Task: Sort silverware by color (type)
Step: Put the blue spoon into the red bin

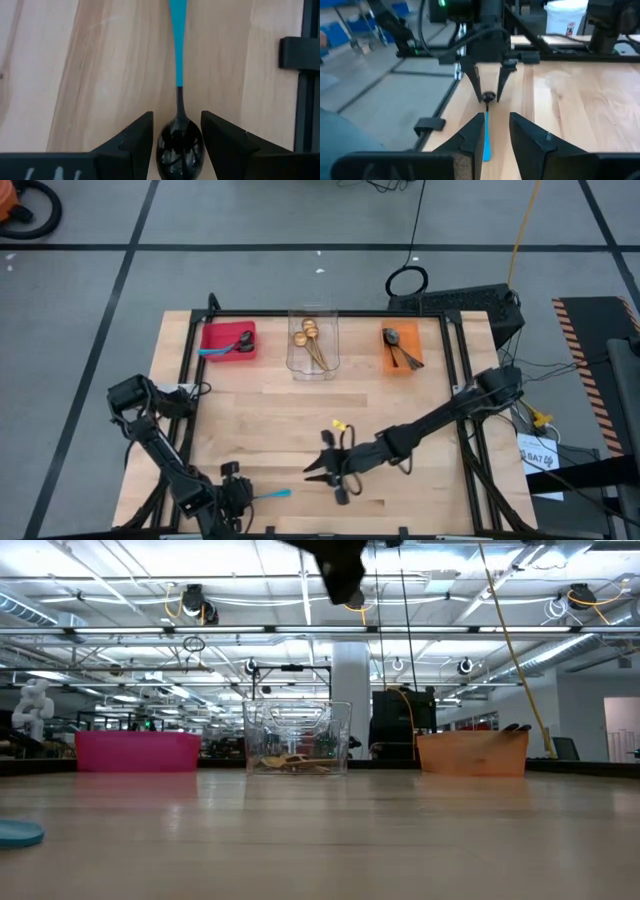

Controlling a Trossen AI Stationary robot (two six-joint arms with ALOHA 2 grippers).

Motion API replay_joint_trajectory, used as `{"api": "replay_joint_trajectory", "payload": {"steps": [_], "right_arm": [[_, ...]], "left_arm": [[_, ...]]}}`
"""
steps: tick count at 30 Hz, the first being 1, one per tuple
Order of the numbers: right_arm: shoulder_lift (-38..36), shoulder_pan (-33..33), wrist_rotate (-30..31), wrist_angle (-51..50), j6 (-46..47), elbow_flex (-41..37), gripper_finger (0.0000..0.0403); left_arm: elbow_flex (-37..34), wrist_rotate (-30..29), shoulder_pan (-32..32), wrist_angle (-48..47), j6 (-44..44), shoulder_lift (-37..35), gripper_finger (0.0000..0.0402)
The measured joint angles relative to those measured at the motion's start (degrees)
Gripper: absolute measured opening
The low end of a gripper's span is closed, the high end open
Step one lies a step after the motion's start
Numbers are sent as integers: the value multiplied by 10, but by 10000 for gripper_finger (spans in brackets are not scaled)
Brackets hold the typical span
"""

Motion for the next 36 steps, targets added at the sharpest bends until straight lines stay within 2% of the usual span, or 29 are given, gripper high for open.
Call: {"api": "replay_joint_trajectory", "payload": {"steps": [8, 20, 27, 31, 36], "right_arm": [[100, -1, 1, -56, -43, 127, 86], [254, -4, 1, -64, -54, 300, 86], [317, -11, 0, -170, -46, 408, 86], [340, -11, -1, -230, -44, 446, 86], [346, -10, -2, -261, -35, 451, 86]], "left_arm": [[0, 0, -3, 1, -10, 0, 173], [0, 0, -8, 0, -15, 0, 173], [0, 0, -10, 2, -25, 0, 173], [0, 0, -11, 0, -25, 0, 173], [0, 0, -11, -1, -25, 0, 173]]}}
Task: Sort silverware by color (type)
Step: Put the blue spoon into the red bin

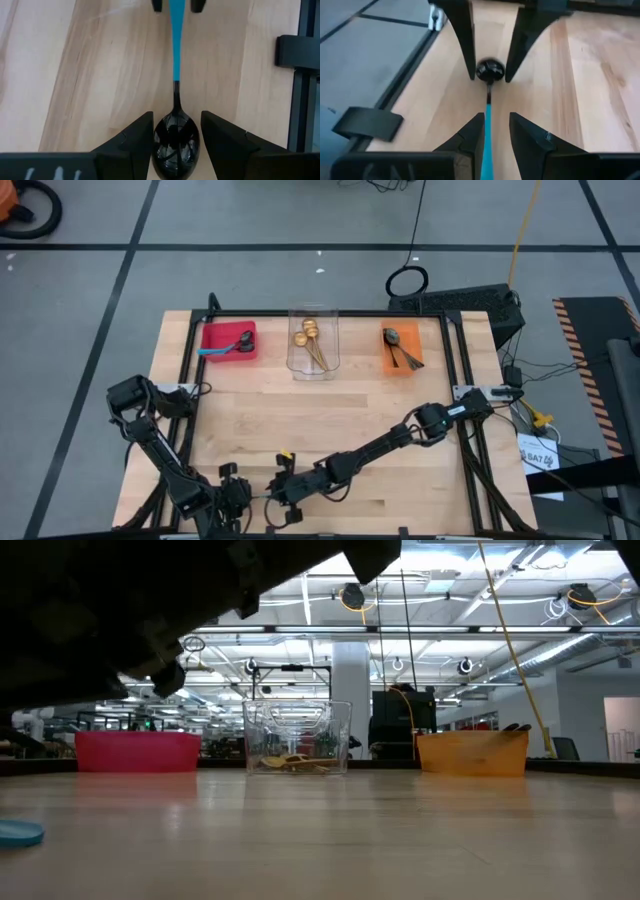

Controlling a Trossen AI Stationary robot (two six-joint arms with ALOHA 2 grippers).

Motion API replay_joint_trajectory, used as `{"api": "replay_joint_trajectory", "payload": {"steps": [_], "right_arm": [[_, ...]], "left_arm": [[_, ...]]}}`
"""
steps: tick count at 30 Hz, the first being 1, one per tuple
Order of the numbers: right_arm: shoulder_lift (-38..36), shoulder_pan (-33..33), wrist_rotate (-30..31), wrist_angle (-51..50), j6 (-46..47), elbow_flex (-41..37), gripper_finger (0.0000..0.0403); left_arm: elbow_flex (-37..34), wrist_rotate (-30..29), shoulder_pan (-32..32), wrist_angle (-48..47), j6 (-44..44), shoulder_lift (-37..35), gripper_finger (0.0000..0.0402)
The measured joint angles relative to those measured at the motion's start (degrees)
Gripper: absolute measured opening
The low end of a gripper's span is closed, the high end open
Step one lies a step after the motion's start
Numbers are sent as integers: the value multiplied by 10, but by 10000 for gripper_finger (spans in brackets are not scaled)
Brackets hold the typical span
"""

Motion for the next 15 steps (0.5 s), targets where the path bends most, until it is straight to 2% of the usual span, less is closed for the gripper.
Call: {"api": "replay_joint_trajectory", "payload": {"steps": [7, 15], "right_arm": [[14, 2, 0, 1, -3, 0, 93], [24, 0, 6, -2, 14, 0, 148]], "left_arm": [[0, -20, 0, -1, 0, 0, 173], [0, -25, 0, -2, 0, 0, 173]]}}
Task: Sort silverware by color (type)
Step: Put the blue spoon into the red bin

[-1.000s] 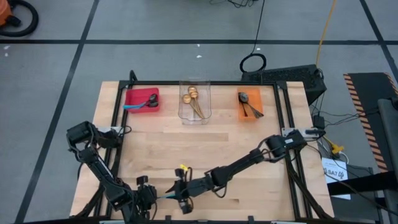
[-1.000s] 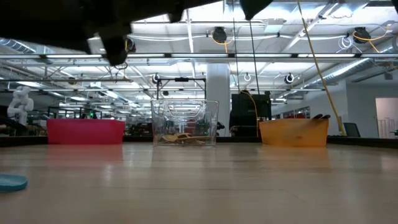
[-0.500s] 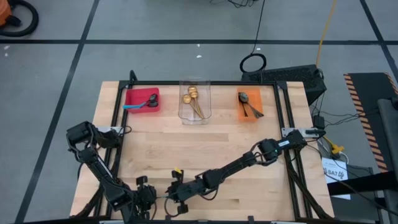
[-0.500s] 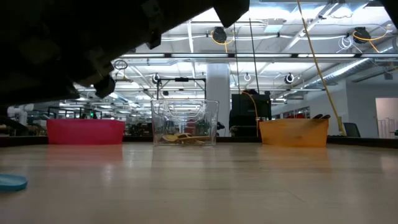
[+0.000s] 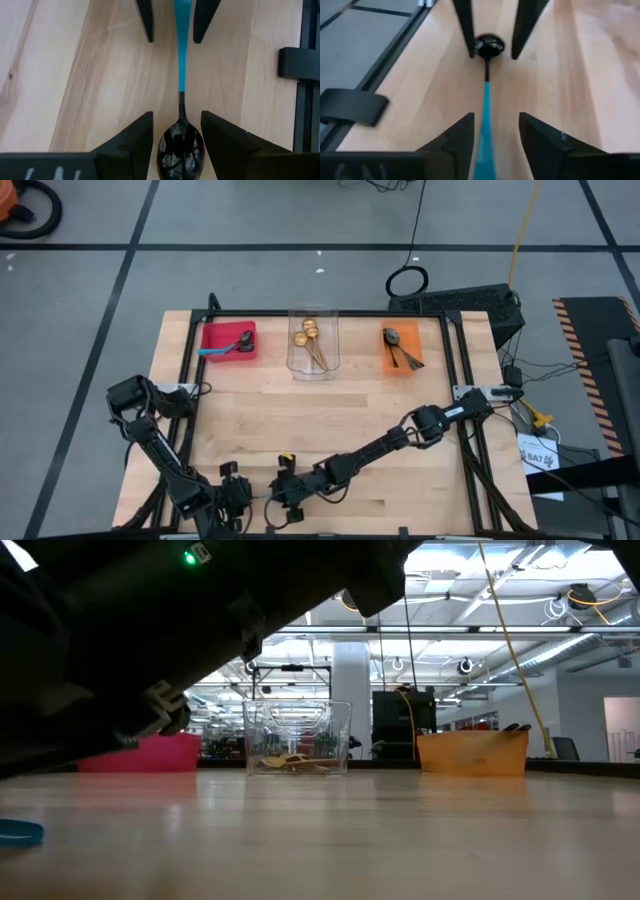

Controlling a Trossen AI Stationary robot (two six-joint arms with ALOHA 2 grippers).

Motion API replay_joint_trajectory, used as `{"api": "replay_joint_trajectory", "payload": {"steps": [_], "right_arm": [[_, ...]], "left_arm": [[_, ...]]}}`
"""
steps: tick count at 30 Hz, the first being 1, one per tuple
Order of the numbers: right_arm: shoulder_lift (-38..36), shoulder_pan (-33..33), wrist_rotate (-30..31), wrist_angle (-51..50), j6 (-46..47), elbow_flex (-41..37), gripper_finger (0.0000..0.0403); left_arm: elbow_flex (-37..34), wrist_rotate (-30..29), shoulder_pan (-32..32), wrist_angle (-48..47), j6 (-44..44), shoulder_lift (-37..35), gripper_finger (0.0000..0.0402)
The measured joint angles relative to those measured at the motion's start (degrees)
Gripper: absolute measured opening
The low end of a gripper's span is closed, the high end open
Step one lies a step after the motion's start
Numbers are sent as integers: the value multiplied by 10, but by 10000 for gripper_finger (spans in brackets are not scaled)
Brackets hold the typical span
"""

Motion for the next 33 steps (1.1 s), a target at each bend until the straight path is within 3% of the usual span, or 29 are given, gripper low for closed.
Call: {"api": "replay_joint_trajectory", "payload": {"steps": [7, 22, 27, 31, 33], "right_arm": [[0, -4, 8, -13, 2, 0, 182], [34, -12, -2, -24, -2, 3, 174], [35, -15, -7, -35, -16, 2, 122], [36, -18, -11, -50, -19, 2, 33], [36, -19, -12, -54, -27, 2, 26]], "left_arm": [[0, -21, 0, -5, 0, 0, 173], [0, -48, 16, -29, 14, 0, 173], [23, -65, 14, -61, 14, -3, 173], [102, -134, 5, -174, 38, -3, 173], [153, -185, -3, -242, 56, -3, 173]]}}
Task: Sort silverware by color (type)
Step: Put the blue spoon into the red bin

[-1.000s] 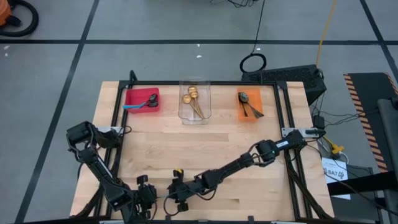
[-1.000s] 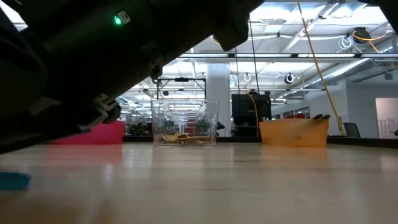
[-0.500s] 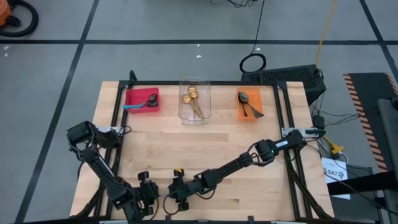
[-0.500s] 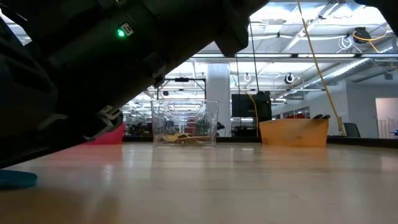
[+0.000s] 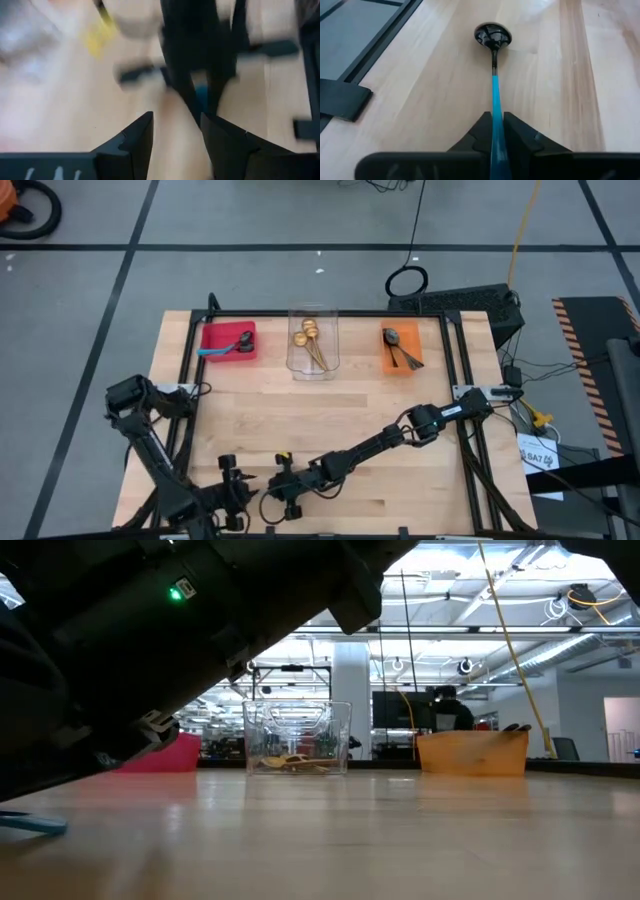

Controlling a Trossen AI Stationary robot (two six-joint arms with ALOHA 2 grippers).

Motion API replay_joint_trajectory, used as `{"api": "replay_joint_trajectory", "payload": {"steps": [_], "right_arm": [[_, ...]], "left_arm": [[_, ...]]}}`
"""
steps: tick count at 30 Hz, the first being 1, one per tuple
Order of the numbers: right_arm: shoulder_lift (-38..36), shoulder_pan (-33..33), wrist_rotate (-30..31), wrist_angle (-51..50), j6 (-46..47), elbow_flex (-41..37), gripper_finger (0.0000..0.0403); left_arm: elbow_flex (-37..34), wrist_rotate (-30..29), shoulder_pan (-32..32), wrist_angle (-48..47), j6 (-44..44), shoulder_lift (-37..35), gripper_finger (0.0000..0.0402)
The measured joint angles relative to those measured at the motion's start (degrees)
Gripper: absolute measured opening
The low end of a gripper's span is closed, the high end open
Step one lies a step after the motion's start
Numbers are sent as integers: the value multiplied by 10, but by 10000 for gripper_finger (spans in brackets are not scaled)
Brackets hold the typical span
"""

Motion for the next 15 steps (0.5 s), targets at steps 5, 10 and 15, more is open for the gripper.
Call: {"api": "replay_joint_trajectory", "payload": {"steps": [5, 10, 15], "right_arm": [[-27, 1, 5, -41, -33, -1, 26], [-83, 2, 17, -164, -71, -3, 26], [-147, 0, 57, -304, -98, -6, 25]], "left_arm": [[109, -131, -19, -144, 54, 0, 173], [174, -224, -31, -268, 80, 0, 173], [197, -253, -28, -337, 81, 0, 173]]}}
